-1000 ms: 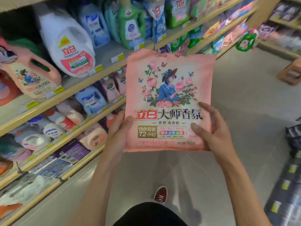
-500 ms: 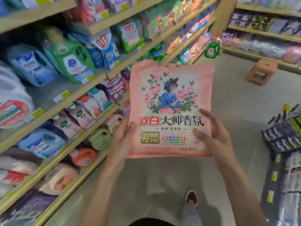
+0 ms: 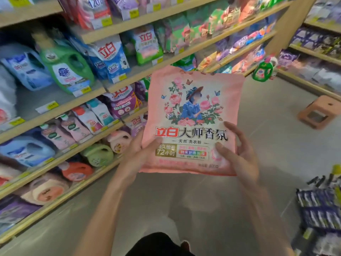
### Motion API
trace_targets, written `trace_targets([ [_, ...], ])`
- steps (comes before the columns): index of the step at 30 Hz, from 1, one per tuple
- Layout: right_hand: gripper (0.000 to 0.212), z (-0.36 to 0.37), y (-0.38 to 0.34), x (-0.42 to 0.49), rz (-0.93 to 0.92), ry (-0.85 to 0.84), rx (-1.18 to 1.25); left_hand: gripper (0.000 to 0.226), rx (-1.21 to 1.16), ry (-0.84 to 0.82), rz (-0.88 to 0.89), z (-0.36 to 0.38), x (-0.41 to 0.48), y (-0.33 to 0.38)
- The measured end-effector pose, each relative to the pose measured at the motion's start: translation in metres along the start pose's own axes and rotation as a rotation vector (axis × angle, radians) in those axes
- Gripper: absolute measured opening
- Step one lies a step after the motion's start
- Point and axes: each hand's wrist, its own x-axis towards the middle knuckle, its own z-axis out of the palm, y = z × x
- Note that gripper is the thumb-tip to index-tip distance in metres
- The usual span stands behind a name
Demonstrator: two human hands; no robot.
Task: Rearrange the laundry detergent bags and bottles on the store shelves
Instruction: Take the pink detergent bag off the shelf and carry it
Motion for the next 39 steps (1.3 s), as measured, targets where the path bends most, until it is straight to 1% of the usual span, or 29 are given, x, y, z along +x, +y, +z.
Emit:
trace_targets([
  [3, 0.059, -0.021, -0.011, 0.024, -0.012, 0.0, 0.014, 0.052, 0.06, -0.019, 0.001, 0.023, 0.023, 0.008],
  [5, 0.058, -0.036, -0.019, 0.042, -0.028, 0.005, -0.001, 0.053, 0.084, -0.023, 0.011, 0.041, 0.042, 0.012],
  [10, 0.056, -0.079, -0.05, 0.092, -0.057, 0.024, -0.071, 0.043, 0.053, -0.024, 0.089, 0.1, 0.098, 0.018],
  [15, 0.054, -0.128, -0.091, 0.157, -0.048, 0.072, -0.143, 0.039, 0.01, -0.005, 0.089, 0.164, 0.169, 0.026],
  [20, 0.052, -0.182, -0.126, 0.232, -0.049, 0.109, -0.18, 0.035, 0.039, -0.02, 0.106, 0.23, 0.244, 0.054],
  [23, 0.053, -0.213, -0.144, 0.272, -0.074, 0.114, -0.195, 0.031, 0.029, -0.028, 0.08, 0.269, 0.278, 0.069],
  [26, 0.053, -0.244, -0.158, 0.308, -0.076, 0.104, -0.185, 0.02, 0.007, -0.027, 0.03, 0.305, 0.308, 0.082],
  [28, 0.053, -0.266, -0.167, 0.335, -0.075, 0.094, -0.17, 0.018, -0.003, -0.022, 0.008, 0.328, 0.331, 0.088],
  [32, 0.053, -0.31, -0.185, 0.391, -0.08, 0.067, -0.162, 0.025, 0.034, 0.028, 0.02, 0.379, 0.38, 0.096],
  [36, 0.053, -0.357, -0.211, 0.452, -0.073, 0.013, -0.155, 0.026, 0.052, 0.11, 0.037, 0.437, 0.426, 0.102],
  [39, 0.052, -0.391, -0.236, 0.499, -0.056, -0.042, -0.174, 0.037, 0.084, 0.186, 0.035, 0.479, 0.457, 0.114],
])
